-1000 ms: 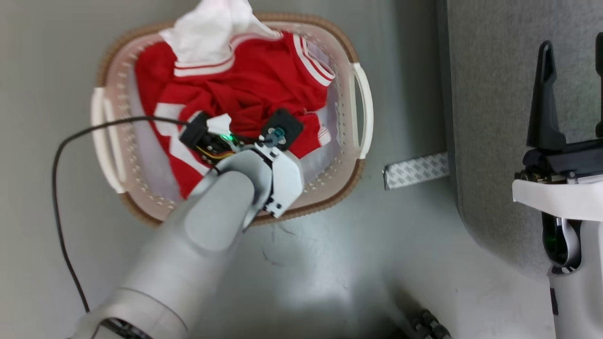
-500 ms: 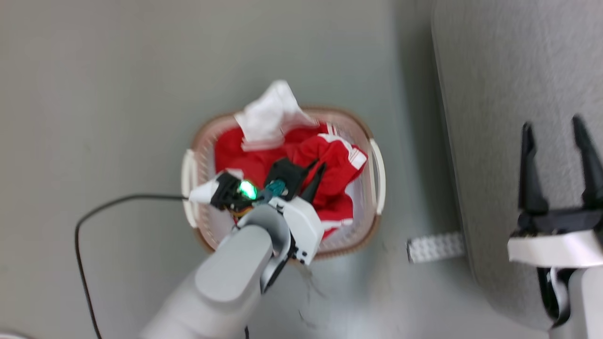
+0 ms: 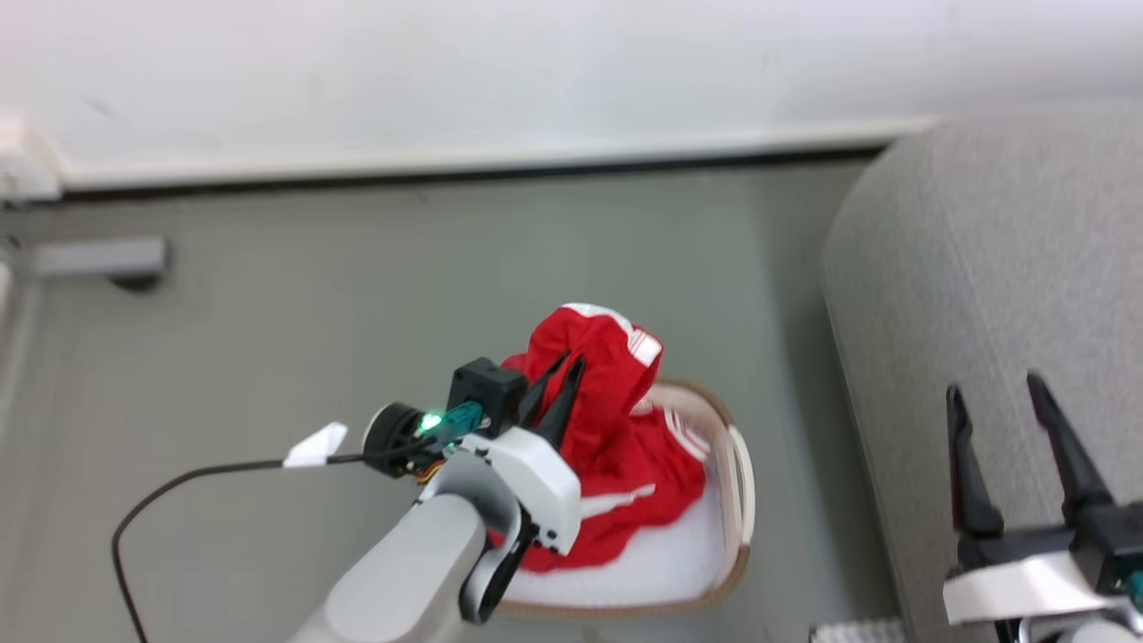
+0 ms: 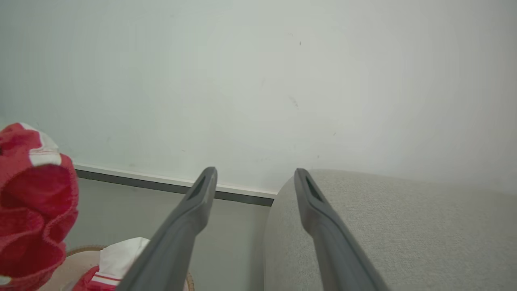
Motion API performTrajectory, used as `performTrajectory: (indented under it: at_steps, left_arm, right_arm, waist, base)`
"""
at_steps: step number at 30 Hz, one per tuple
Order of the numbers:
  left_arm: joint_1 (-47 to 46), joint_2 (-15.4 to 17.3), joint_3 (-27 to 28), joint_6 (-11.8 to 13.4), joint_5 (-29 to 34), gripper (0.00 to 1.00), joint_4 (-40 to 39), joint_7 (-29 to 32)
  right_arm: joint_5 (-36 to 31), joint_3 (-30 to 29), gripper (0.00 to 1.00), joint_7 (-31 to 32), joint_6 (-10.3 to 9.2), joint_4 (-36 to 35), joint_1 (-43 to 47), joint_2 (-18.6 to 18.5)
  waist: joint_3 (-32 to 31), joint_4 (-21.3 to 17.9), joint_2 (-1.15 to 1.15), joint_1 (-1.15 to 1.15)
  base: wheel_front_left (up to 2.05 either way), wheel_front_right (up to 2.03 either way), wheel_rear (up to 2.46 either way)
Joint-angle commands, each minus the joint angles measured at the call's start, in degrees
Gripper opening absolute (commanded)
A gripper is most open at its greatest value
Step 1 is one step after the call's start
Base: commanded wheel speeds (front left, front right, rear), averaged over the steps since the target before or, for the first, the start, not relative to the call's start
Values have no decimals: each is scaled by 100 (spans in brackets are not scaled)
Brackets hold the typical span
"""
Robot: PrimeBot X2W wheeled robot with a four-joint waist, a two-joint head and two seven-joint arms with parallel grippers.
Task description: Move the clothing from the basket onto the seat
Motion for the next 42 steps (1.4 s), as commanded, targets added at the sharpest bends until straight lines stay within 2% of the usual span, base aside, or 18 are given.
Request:
performTrajectory:
  at_steps: [1,8,13,19,23,32,42]
  left_arm:
    - [205,119,51,55,-132,0,-201,69]
    - [557,460,207,267,-289,0,-887,327]
    - [644,649,297,413,-355,0,-1307,466]
    - [700,900,387,575,-370,0,-1930,718]
    - [664,1005,371,631,-345,0,-2230,861]
    - [529,1048,241,620,-288,0,-2690,1115]
    - [486,916,11,545,-293,0,-2858,1241]
  right_arm:
    - [-57,-32,100,4,-12,62,223,-17]
    - [-11,-40,100,4,-12,205,604,-16]
    - [82,96,100,4,-12,276,723,-15]
    - [351,638,100,4,-12,435,703,-11]
    - [419,1270,100,4,-12,452,515,-51]
    - [917,3410,100,71,-13,948,-448,-734]
    - [1887,5288,100,368,-13,1974,-2053,-899]
  waist:
    - [-579,160,0,2]
    - [-1117,99,0,2]
    - [-1257,47,0,2]
    - [-1341,4,0,2]
    - [-1366,-7,0,2]
    - [-1414,-5,0,2]
    - [-1490,132,0,2]
  base:
    - [0,0,0]
    - [0,0,0]
    - [0,0,0]
    - [0,0,0]
    - [0,0,0]
    - [0,0,0]
    - [0,0,0]
